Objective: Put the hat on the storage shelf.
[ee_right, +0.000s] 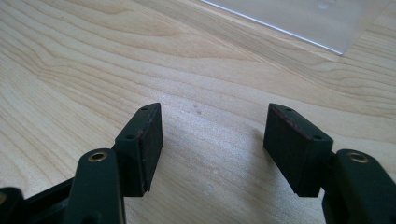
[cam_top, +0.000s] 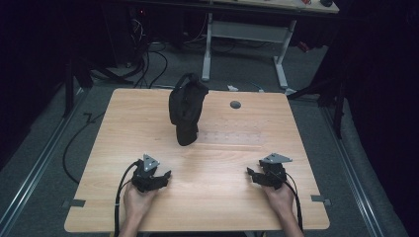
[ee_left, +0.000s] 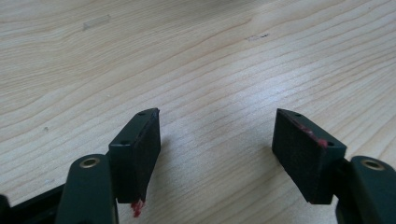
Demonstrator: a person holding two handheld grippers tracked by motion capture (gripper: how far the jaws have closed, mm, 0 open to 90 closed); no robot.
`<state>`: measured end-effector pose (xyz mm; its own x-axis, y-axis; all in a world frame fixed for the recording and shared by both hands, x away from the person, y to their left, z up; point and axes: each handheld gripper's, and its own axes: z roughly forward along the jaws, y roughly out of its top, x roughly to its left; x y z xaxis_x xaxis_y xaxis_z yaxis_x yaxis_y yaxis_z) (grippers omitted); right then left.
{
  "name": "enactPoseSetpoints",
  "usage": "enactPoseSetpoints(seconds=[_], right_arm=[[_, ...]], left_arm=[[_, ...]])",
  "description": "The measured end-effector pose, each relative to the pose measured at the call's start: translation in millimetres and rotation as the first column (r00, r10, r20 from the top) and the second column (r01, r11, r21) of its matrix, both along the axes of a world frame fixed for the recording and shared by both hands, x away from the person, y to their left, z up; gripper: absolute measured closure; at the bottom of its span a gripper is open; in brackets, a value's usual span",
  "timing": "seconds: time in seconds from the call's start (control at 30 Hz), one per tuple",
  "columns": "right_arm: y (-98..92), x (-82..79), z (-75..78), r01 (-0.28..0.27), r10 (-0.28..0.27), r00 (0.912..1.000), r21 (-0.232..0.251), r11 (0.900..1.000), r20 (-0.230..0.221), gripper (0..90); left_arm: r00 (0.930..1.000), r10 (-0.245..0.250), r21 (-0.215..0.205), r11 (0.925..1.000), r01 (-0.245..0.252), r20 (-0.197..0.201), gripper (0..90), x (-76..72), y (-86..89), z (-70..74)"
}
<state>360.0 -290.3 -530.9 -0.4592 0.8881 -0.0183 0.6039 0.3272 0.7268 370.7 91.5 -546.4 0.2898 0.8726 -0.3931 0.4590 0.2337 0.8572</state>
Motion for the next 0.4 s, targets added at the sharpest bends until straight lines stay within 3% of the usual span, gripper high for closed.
enactPoseSetpoints(seconds=[0.4], right_arm=[[0.1, -0.1, 0.0, 0.002, -0.002, 1.0000, 0.000, 1.000, 0.000, 37.7]], left_arm=[[0.9999, 0.003, -0.004, 1.0000, -0.003, -0.011, 28.9, -0.1, -2.1, -0.1]])
